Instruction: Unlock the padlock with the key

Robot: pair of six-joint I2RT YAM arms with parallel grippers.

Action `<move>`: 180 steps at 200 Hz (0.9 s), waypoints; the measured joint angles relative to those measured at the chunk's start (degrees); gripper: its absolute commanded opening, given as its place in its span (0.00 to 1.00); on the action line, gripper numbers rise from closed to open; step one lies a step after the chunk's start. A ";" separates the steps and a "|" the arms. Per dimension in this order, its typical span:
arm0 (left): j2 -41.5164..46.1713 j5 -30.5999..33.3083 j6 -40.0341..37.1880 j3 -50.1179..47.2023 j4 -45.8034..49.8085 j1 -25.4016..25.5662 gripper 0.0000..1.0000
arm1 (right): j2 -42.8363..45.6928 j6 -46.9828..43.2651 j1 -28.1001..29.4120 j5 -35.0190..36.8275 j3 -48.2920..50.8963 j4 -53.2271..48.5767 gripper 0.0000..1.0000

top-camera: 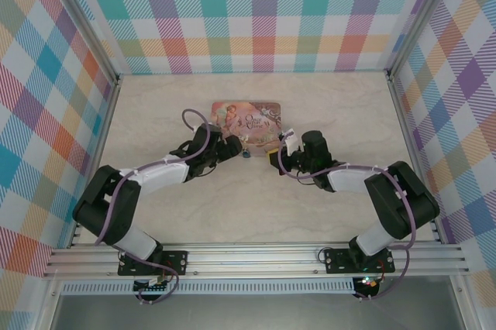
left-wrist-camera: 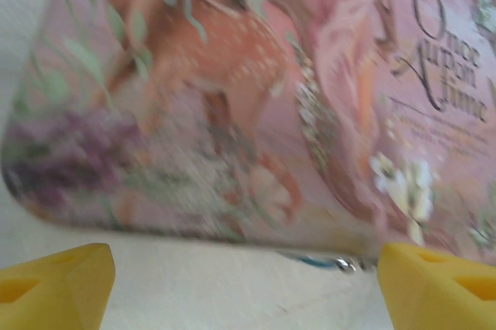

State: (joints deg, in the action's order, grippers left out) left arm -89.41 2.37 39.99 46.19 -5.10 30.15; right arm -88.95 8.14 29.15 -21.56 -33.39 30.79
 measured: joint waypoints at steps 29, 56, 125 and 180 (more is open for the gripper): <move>-4.28 -2.34 -3.02 3.23 -3.08 -2.75 0.91 | 0.61 -0.04 0.00 0.17 0.48 -1.44 0.07; -7.93 -3.02 -6.10 6.88 -4.81 -4.66 0.92 | 1.42 -0.07 0.00 0.57 0.79 -2.49 0.07; -5.90 -3.80 -14.64 1.05 -11.72 -3.69 0.92 | 3.69 -1.20 -0.02 2.54 1.64 -3.96 0.07; -4.68 -3.08 -19.17 -1.86 -11.82 1.84 0.89 | 5.64 -1.42 -0.33 3.61 1.79 -5.55 0.07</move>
State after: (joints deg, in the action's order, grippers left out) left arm -94.08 -0.71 20.82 44.34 -16.93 31.99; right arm -83.31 6.72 28.82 -17.96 -31.59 25.23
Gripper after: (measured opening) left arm 0.884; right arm 0.070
